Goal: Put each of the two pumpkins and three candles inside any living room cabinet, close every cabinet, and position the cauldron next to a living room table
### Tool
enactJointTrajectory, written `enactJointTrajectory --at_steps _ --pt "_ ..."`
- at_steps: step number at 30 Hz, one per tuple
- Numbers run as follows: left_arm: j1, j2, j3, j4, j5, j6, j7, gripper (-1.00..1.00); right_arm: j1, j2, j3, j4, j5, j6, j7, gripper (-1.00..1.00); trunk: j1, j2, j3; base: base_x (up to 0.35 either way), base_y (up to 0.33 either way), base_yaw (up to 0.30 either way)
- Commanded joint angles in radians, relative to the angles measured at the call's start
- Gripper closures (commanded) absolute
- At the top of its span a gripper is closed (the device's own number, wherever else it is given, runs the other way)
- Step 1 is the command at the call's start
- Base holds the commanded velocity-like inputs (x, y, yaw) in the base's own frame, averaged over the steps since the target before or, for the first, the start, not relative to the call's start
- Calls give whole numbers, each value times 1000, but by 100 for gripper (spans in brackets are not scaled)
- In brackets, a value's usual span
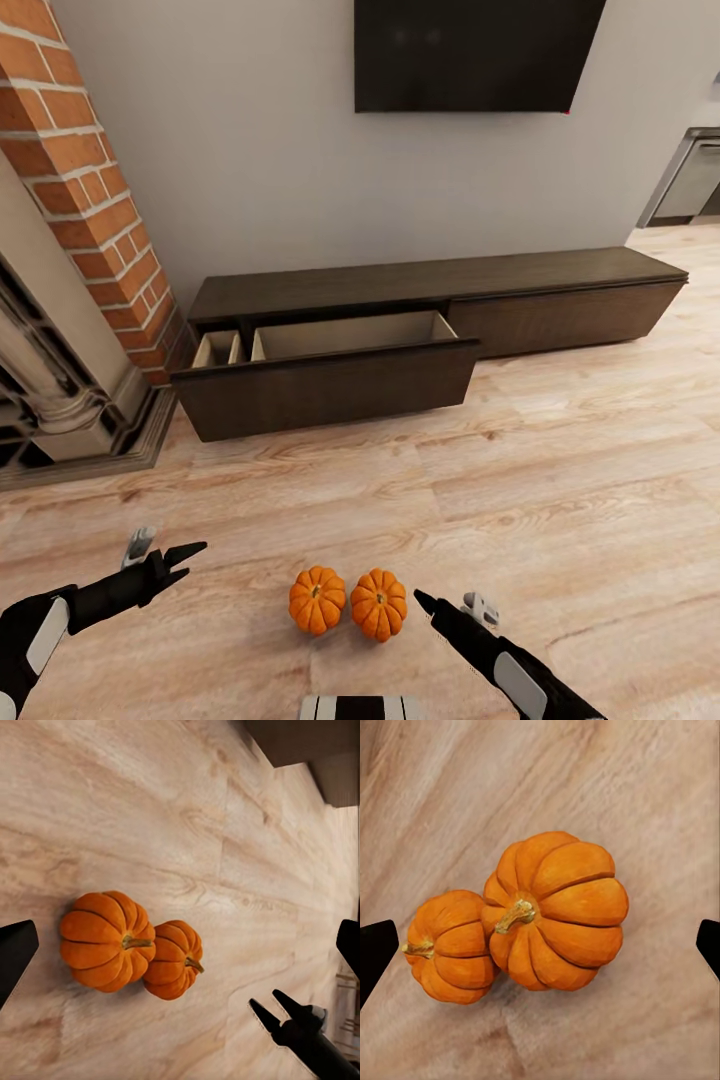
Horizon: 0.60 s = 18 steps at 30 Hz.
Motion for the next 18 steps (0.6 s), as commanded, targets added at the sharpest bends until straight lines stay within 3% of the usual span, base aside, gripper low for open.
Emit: enactJointTrajectory --at_steps 1,8,18 --pt "0 6 1 0 3 6 -7 -100 0 -1 -2 -6 -4 10 -4 -100 0 0 -1 0 0 0" --pt "0 6 -5 5 11 6 -46 -100 -12 -1 26 14 -28 -19 24 -100 0 0 -1 0 99 0" --pt "0 6 -8 8 11 6 -102 -100 -13 -1 29 16 -30 -24 26 -100 0 0 -1 0 168 0"
